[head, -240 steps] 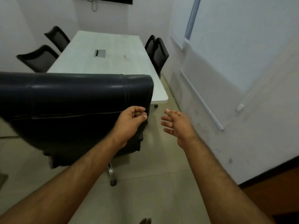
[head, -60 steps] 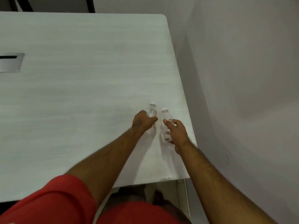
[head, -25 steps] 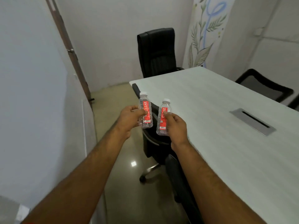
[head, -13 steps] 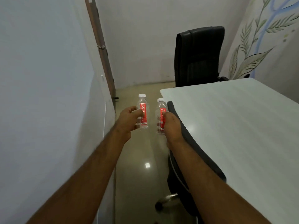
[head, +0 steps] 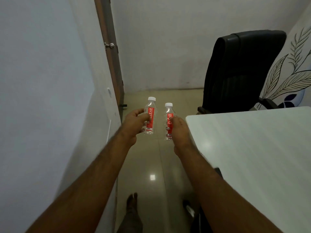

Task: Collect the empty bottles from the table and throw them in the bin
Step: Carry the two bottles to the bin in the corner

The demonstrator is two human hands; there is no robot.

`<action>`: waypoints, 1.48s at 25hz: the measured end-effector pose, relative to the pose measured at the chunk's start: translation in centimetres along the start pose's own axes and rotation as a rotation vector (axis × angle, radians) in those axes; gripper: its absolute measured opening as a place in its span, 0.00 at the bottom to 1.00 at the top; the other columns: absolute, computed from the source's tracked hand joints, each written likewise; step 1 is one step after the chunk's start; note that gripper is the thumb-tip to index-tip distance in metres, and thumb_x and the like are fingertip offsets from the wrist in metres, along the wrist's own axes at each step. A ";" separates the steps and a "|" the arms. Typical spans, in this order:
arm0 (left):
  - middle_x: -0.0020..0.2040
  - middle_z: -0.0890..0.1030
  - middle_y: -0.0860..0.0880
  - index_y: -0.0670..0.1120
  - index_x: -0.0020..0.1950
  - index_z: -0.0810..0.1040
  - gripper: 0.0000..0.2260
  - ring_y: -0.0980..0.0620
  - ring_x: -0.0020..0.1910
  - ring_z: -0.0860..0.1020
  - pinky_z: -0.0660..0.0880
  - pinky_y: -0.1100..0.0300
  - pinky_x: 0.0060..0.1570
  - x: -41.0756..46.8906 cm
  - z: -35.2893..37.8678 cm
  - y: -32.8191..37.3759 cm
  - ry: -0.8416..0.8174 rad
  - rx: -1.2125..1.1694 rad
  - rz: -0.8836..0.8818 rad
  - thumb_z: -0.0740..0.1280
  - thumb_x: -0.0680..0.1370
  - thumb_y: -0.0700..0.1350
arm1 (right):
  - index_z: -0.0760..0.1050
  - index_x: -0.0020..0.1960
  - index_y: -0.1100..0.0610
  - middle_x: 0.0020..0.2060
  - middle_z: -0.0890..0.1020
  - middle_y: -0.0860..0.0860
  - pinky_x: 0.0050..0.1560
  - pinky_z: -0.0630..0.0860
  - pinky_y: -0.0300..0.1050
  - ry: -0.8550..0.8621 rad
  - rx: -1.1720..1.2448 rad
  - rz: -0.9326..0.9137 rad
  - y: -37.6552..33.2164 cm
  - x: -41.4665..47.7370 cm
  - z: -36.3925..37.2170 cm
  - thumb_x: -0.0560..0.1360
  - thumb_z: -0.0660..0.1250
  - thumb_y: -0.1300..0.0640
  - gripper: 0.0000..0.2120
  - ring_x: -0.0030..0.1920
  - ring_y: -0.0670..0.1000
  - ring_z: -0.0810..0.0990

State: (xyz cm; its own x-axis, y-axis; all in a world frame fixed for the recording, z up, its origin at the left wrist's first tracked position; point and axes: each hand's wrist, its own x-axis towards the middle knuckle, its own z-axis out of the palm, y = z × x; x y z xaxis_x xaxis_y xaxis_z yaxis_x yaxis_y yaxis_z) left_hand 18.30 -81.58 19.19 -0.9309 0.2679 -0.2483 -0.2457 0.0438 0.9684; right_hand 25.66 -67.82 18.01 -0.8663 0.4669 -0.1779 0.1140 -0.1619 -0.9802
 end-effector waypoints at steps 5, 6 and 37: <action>0.56 0.82 0.45 0.46 0.65 0.76 0.17 0.47 0.52 0.82 0.81 0.49 0.51 17.1 -1.6 3.7 -0.079 0.027 -0.088 0.69 0.76 0.45 | 0.78 0.58 0.59 0.41 0.83 0.52 0.31 0.78 0.37 0.056 0.043 0.074 -1.4 15.7 5.6 0.82 0.60 0.52 0.13 0.35 0.44 0.83; 0.57 0.82 0.44 0.46 0.65 0.76 0.18 0.46 0.53 0.82 0.80 0.47 0.54 19.8 -1.7 4.7 -0.090 0.030 -0.088 0.69 0.76 0.45 | 0.78 0.57 0.59 0.40 0.83 0.51 0.30 0.77 0.36 0.080 0.046 0.074 -2.0 18.1 6.3 0.82 0.61 0.52 0.12 0.33 0.43 0.83; 0.48 0.84 0.45 0.45 0.62 0.77 0.19 0.48 0.46 0.81 0.76 0.53 0.49 112.4 39.5 22.4 -0.590 0.208 -0.133 0.73 0.72 0.36 | 0.77 0.61 0.65 0.40 0.83 0.53 0.32 0.77 0.39 0.716 0.254 0.069 -14.1 112.2 -10.6 0.78 0.67 0.58 0.15 0.33 0.45 0.81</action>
State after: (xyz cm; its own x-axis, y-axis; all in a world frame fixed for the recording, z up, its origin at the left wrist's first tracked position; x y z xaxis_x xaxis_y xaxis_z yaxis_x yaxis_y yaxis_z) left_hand -81.15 -12.46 13.95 -0.5760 0.7299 -0.3682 -0.2359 0.2829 0.9297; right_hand -67.96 -3.92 10.94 -0.3244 0.8843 -0.3359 -0.0340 -0.3658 -0.9301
